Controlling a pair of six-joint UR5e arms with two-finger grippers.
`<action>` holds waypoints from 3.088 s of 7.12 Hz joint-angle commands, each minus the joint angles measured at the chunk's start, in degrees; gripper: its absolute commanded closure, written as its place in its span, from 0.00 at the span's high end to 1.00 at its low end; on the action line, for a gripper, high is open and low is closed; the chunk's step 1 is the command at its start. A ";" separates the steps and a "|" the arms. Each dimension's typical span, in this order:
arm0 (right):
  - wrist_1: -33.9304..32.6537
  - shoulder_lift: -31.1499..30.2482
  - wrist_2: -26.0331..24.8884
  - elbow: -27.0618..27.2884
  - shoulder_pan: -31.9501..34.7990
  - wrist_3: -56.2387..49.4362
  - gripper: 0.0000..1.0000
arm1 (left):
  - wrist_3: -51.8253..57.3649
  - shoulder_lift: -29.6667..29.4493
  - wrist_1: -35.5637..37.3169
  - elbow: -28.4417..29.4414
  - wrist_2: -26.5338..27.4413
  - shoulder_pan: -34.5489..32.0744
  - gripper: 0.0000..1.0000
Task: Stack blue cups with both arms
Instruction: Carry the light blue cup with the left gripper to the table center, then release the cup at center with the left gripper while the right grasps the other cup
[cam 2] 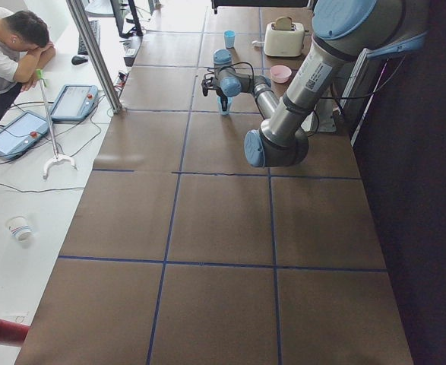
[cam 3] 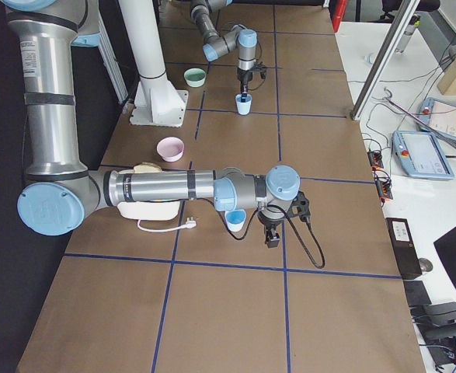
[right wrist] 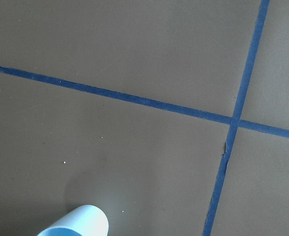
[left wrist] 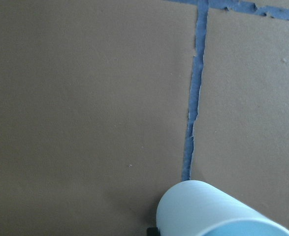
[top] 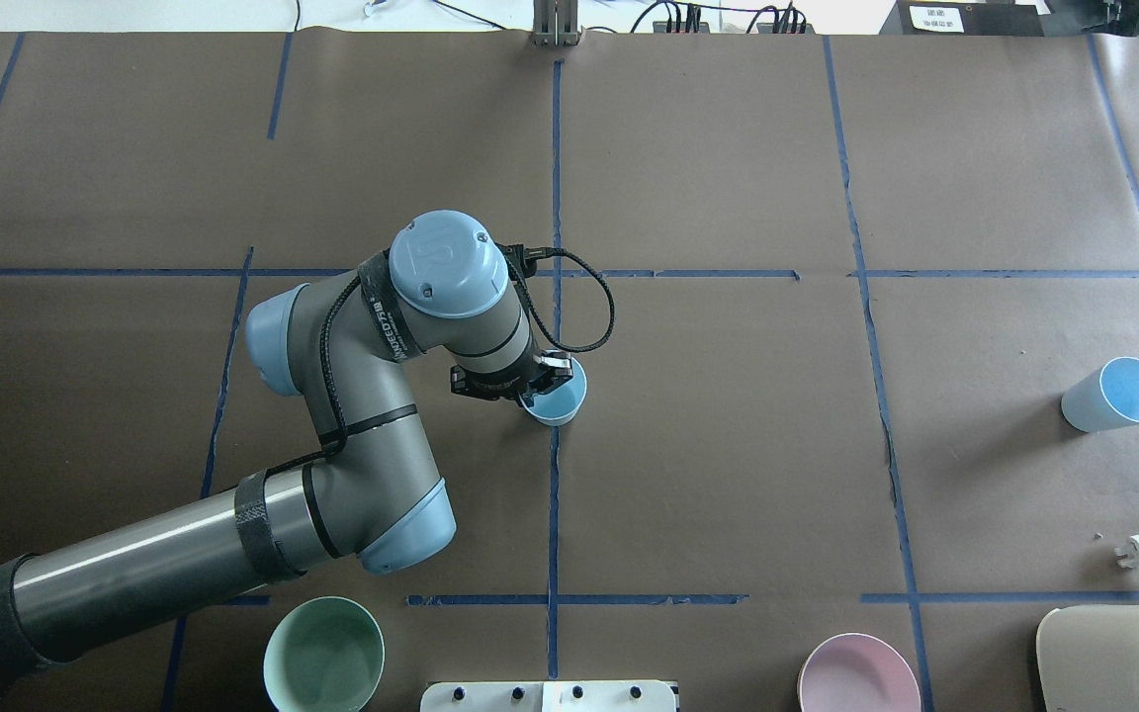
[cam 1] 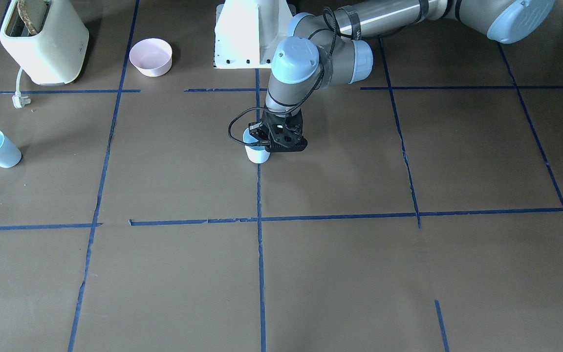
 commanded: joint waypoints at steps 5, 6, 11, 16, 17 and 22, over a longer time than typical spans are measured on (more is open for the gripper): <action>0.51 -2.09 0.01 5.27 -3.42 9.19 1.00 | -0.26 6.75 0.07 -17.46 0.45 -2.60 1.00; 7.30 -6.11 -0.60 6.69 -6.74 14.99 1.00 | -1.31 7.56 0.07 -20.14 0.27 -3.92 1.00; 24.77 -13.36 -4.38 4.17 -16.51 30.43 0.98 | -1.49 10.11 -0.02 -21.75 0.36 -4.38 1.00; 24.77 -11.17 -5.26 -0.06 -18.81 30.51 0.04 | -1.49 10.11 -0.10 -21.75 0.36 -4.29 1.00; 24.77 -10.29 -5.09 -0.06 -18.81 30.25 0.00 | -1.41 10.20 -0.10 -21.75 0.45 -4.38 1.00; 22.94 -5.32 2.82 8.53 -17.74 30.51 0.00 | -1.32 10.55 -0.28 -22.01 0.45 -4.90 1.00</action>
